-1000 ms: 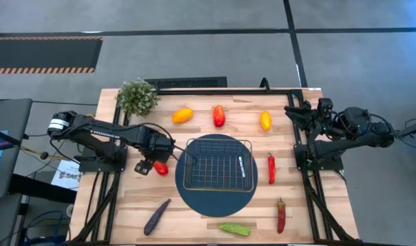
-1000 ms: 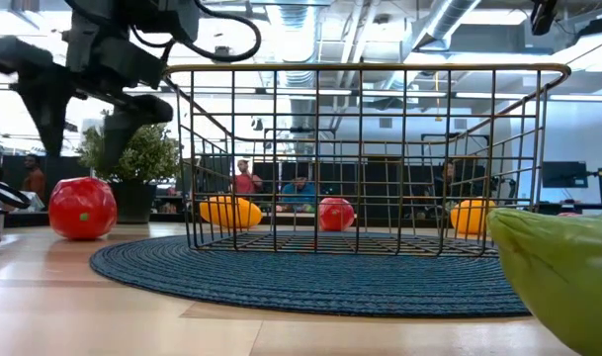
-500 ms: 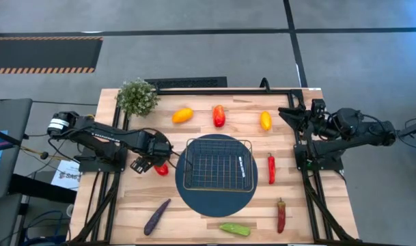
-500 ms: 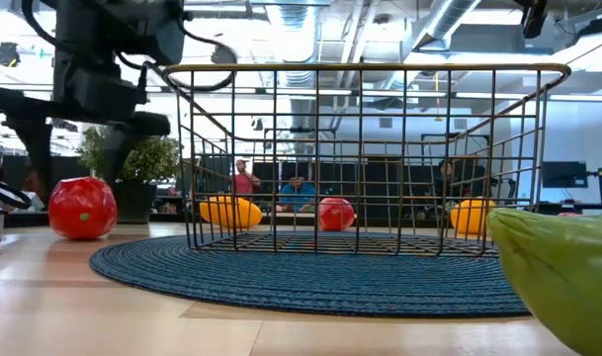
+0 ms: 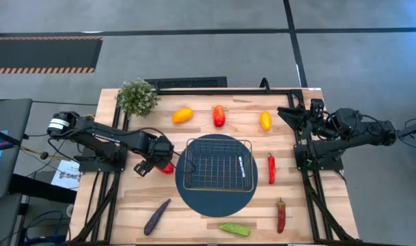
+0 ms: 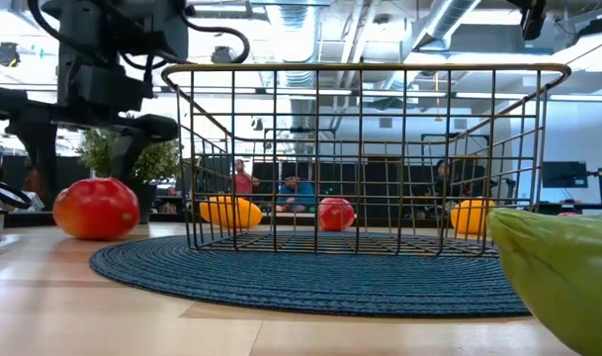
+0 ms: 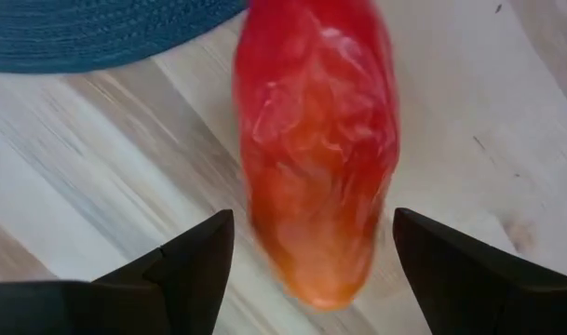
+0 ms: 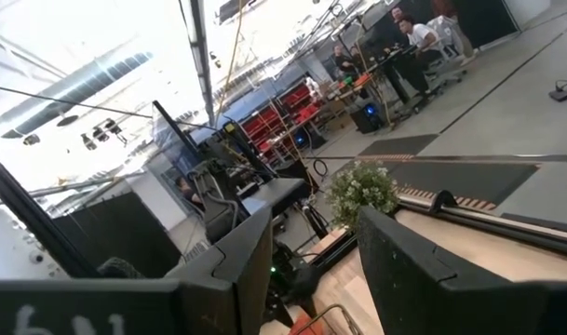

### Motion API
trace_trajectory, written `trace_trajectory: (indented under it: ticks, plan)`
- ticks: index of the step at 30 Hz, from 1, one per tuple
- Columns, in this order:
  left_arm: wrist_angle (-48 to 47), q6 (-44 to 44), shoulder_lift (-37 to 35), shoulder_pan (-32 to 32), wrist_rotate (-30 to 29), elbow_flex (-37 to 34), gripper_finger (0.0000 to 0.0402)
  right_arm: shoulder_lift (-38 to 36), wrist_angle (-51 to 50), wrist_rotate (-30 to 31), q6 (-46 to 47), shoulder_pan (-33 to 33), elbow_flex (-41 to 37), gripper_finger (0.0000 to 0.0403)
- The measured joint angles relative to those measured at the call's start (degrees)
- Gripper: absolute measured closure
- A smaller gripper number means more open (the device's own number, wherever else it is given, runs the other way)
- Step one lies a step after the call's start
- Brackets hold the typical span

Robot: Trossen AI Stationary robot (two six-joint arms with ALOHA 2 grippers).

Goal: Build produce basket
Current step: Put the bottom red mango into the gold wire basket

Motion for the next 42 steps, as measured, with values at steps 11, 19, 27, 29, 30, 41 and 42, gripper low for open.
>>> trace_trajectory:
  ticks: [11,19,27,29,30,41,42]
  plan:
    - [4.4,-8.5,0.0,0.0,-0.5,-2.1,0.0126,0.0,0.0,0.9,1.3,0.0,0.0,0.0223]
    - [4.9,-19.7,0.0,0.0,-1.5,-2.1,0.025,0.0,0.0,1.6,1.3,0.0,0.0,0.0223]
    - [3.9,-30.0,0.0,0.0,0.1,-1.5,0.0261,0.0,0.0,1.6,1.3,0.0,0.0,0.0223]
    - [2.5,-32.0,0.0,0.0,0.2,0.2,0.0261,0.0,0.0,1.6,1.3,0.0,0.0,0.0223]
    - [1.8,-32.4,-0.3,0.0,0.2,1.3,0.0261,0.0,0.0,1.6,1.3,0.0,0.0,0.0223]
    - [-17.3,-42.1,-8.8,0.1,-6.3,21.4,0.0261,0.0,-0.1,1.5,1.3,0.0,0.0,0.0223]
    - [-17.7,-42.6,-9.3,0.1,-7.3,23.6,0.0261,0.0,0.0,1.5,1.3,0.0,0.0,0.0223]
